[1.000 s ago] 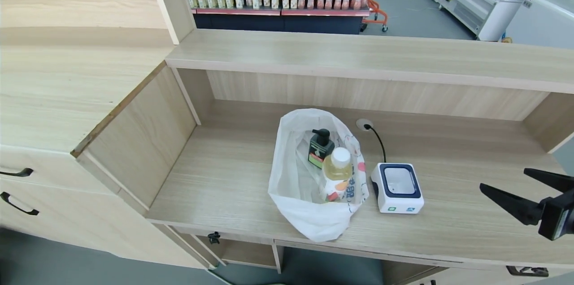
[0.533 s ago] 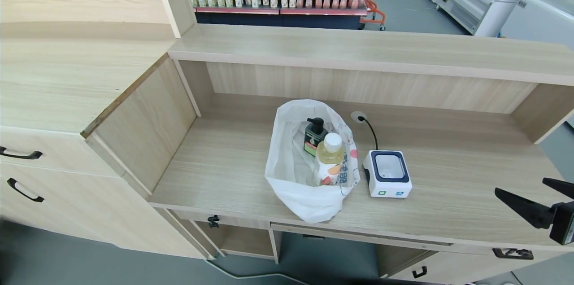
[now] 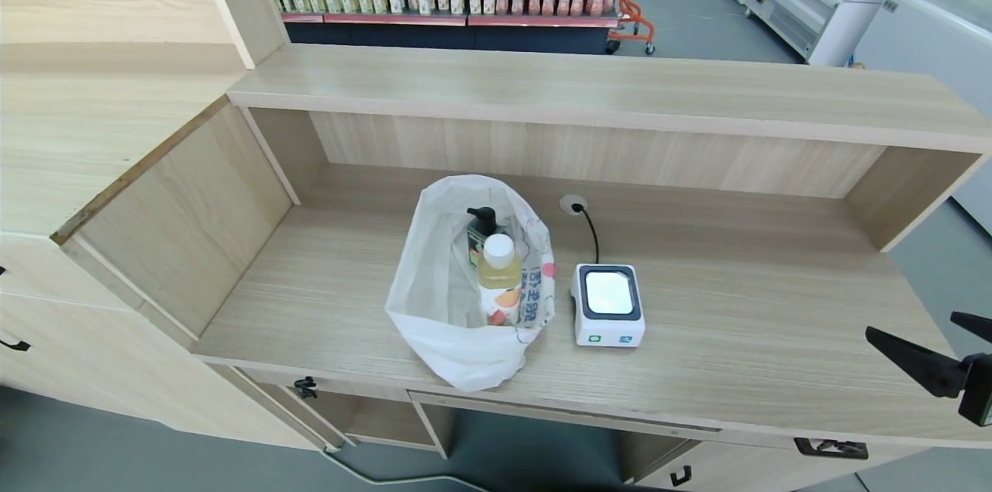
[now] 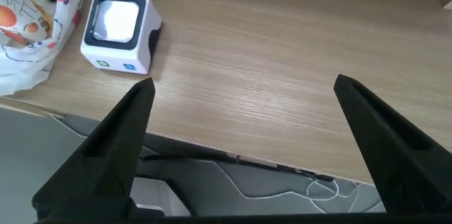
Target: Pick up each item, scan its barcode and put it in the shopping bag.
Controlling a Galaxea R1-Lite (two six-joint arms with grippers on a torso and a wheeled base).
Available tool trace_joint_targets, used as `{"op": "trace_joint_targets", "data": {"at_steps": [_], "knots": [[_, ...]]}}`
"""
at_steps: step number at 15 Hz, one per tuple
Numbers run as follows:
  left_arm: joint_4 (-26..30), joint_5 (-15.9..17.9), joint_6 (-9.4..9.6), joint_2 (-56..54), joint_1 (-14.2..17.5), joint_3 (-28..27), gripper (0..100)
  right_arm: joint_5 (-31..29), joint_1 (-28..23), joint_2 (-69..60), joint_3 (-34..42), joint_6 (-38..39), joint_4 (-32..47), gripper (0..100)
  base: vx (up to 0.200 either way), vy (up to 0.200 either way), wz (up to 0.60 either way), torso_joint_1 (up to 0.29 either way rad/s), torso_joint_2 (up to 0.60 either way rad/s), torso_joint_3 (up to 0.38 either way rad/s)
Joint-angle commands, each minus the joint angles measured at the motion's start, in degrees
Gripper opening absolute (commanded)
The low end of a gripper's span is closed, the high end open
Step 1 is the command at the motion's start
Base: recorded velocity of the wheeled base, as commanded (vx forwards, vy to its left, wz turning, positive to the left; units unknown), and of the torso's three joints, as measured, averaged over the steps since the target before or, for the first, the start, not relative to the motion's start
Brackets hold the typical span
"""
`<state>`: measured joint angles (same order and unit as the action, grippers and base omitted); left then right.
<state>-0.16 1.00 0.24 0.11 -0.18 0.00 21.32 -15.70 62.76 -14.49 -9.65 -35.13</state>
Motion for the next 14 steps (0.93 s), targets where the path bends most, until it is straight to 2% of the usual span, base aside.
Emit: {"op": "trace_joint_targets", "data": {"at_steps": [1,5,8,12,14], "knots": [[0.0,0.0,-0.16,0.1,0.0,0.0,100,0.0,0.0,-0.3,0.0,0.0,-0.1,100,0.000,-0.200,0.00,0.002,0.00,-0.002],[0.0,0.0,-0.16,0.1,0.0,0.0,100,0.9,0.3,-0.2,0.1,0.6,-2.7,100,0.000,0.000,0.00,0.000,0.00,0.000],[0.0,0.0,-0.16,0.4,-0.1,0.0,100,1.0,0.3,-0.3,0.1,0.6,-2.8,100,0.200,0.000,0.00,-0.001,0.00,-0.001],[0.0,-0.1,-0.33,0.0,0.0,0.0,100,1.0,0.3,-2.3,1.0,1.3,-2.8,100,0.000,0.000,0.00,0.000,0.00,0.000],[0.0,-0.1,-0.33,0.0,0.0,0.0,100,1.0,0.3,-5.1,3.9,1.1,-2.8,100,0.000,0.000,0.00,0.000,0.00,0.000]]}}
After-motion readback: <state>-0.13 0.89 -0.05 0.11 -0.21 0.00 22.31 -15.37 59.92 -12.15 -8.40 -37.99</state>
